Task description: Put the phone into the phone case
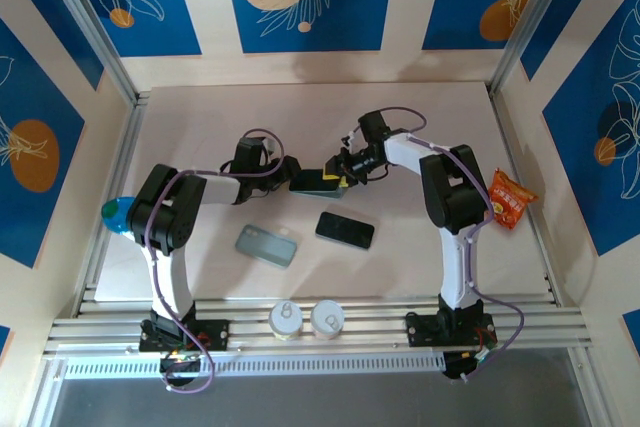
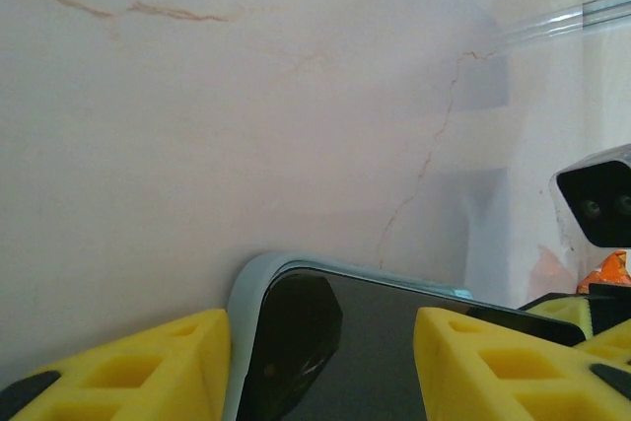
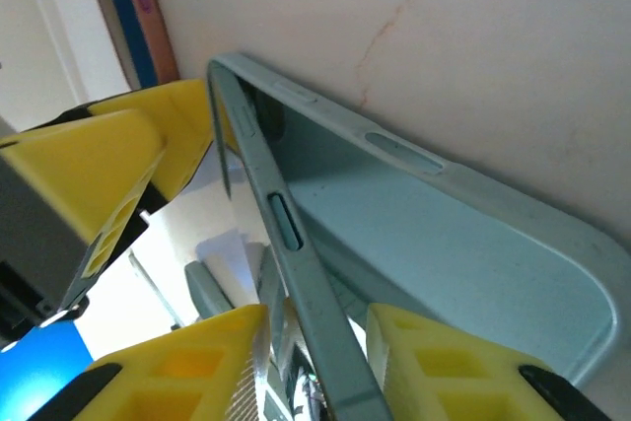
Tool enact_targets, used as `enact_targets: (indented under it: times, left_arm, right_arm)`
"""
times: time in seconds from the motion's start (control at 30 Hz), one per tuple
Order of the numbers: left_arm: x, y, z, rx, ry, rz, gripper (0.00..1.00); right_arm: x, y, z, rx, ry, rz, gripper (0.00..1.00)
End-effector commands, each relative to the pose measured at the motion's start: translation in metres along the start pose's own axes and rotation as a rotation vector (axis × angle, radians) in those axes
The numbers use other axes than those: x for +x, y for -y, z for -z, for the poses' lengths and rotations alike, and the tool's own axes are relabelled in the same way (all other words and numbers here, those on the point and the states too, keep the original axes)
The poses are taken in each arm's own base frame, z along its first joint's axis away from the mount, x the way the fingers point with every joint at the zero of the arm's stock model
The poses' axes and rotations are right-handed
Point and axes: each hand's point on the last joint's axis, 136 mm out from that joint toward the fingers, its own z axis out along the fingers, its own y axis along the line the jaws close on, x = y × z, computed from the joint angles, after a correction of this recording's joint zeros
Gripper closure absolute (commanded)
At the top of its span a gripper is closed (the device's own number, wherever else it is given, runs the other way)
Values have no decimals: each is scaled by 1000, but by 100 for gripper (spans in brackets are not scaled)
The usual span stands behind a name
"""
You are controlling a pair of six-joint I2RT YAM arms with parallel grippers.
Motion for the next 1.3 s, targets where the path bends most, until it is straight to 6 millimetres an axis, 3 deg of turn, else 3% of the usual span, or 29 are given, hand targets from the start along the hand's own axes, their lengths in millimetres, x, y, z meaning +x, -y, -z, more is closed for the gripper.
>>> enact_targets:
  times: [0.0, 0.53, 1.27]
  left_arm:
    - [3, 1, -6, 12, 9, -27, 48]
    - [-2, 0, -4, 56, 27, 5, 48]
    - [-3, -5, 4, 73, 38, 17, 48]
  right_arm:
    - [3, 1, -6, 51, -24, -15, 68]
    - [-2, 6, -1, 196, -43, -57, 44]
    - [3, 20, 17, 307, -50, -87, 37]
